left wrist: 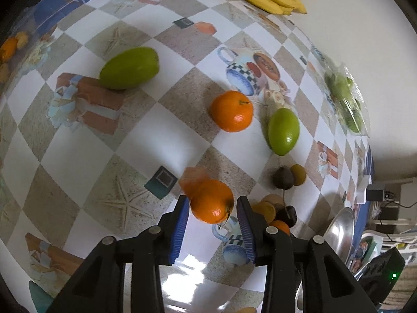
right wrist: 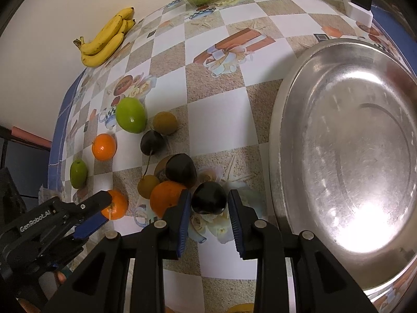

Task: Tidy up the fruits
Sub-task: 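Close left gripper on the orange while right gripper closes on the black plum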

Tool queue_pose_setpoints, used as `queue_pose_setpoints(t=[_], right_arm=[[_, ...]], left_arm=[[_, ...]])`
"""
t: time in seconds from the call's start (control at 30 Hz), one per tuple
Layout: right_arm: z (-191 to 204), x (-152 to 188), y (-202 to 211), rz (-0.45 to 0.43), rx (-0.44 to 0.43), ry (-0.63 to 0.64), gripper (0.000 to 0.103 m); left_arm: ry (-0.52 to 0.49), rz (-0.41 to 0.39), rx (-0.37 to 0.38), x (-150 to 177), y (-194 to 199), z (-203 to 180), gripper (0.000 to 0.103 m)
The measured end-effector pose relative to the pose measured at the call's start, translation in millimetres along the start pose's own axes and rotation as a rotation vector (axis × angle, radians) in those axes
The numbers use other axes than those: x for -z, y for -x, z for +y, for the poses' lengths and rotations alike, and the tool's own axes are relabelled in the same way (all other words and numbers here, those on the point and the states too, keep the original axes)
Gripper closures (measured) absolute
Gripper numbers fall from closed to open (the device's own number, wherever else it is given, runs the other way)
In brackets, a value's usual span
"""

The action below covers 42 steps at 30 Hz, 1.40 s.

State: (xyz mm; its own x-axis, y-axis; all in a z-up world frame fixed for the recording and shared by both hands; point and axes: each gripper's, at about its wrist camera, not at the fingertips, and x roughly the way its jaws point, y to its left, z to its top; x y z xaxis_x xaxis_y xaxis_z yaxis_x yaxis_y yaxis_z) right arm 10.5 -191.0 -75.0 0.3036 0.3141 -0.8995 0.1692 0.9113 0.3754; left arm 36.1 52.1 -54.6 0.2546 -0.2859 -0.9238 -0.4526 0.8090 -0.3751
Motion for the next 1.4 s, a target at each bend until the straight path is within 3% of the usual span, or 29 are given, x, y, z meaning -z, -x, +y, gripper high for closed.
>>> queue_pose_setpoints(t=[0.53,1.03,1.17,1.4], right_arm=[[-3,0,14,-0.034,-0.018,-0.019,0.075],[-2,0,17,-0.040,-0.003,-0.004,0.075],[-2,0,17,-0.043,-0.006,-0.005,0.075],[-3,0,21,-0.052,-0.013,-0.011,0.075]], left_arm=[[0.062,-0.063,-0.005,-16,10,20,0.058],[-0.002,-0.015,-0.007,-15,-10,2,0.058],[-0.021,-0.011,-0.002,-13,-12,-3,0.065],[-0.023,-0.040,-0.002,-14,-4,-4,0.066]])
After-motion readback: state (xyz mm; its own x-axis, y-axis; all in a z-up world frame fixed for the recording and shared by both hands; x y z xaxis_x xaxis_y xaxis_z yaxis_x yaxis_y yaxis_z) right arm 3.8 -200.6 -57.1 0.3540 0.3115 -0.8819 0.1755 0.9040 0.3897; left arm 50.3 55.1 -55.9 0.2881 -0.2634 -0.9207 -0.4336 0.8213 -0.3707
